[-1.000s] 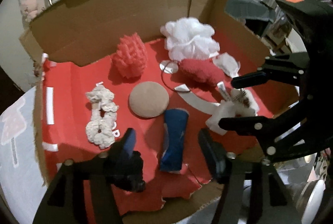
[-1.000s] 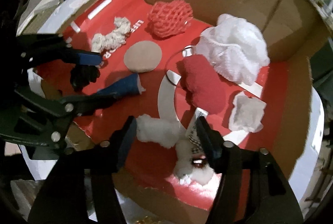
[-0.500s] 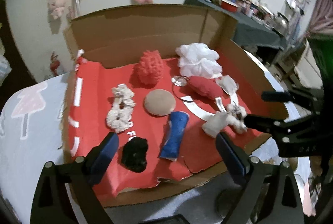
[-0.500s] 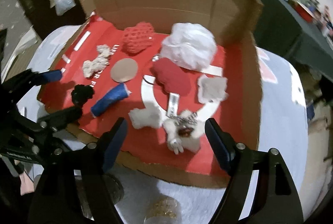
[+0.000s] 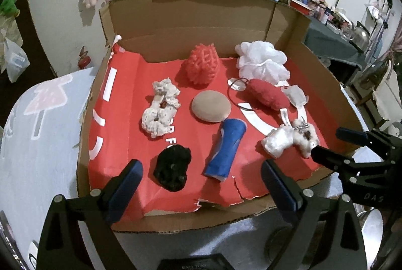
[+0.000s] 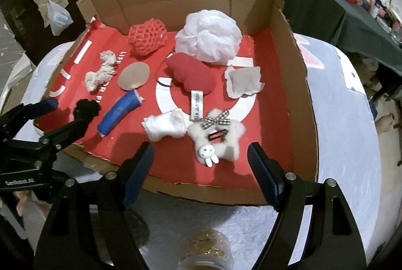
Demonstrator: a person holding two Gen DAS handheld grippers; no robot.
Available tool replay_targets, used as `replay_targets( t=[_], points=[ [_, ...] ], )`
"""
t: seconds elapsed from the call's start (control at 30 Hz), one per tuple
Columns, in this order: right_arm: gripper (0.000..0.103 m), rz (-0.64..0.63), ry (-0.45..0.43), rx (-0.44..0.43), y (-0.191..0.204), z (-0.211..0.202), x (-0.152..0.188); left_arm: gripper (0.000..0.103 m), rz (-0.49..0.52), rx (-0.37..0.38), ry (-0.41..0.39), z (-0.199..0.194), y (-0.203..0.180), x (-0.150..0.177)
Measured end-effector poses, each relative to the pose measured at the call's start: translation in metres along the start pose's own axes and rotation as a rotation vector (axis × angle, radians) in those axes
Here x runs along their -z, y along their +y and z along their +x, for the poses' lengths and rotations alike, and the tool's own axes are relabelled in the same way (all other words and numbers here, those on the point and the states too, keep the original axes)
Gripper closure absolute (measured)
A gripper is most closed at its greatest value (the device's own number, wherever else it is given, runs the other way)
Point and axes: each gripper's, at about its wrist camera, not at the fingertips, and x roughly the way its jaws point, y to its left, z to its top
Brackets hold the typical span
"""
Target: Organize soft objects
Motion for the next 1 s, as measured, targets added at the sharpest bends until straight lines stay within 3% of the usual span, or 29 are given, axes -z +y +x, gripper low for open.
replay_targets(
  t=[1.0],
  points=[
    [0.027, 0.016, -0.028, 0.011, -0.0028, 0.0038, 0.0081, 0.006, 0.001, -0.033, -0.025, 0.0059, 0.0023, 0.0038]
  ],
)
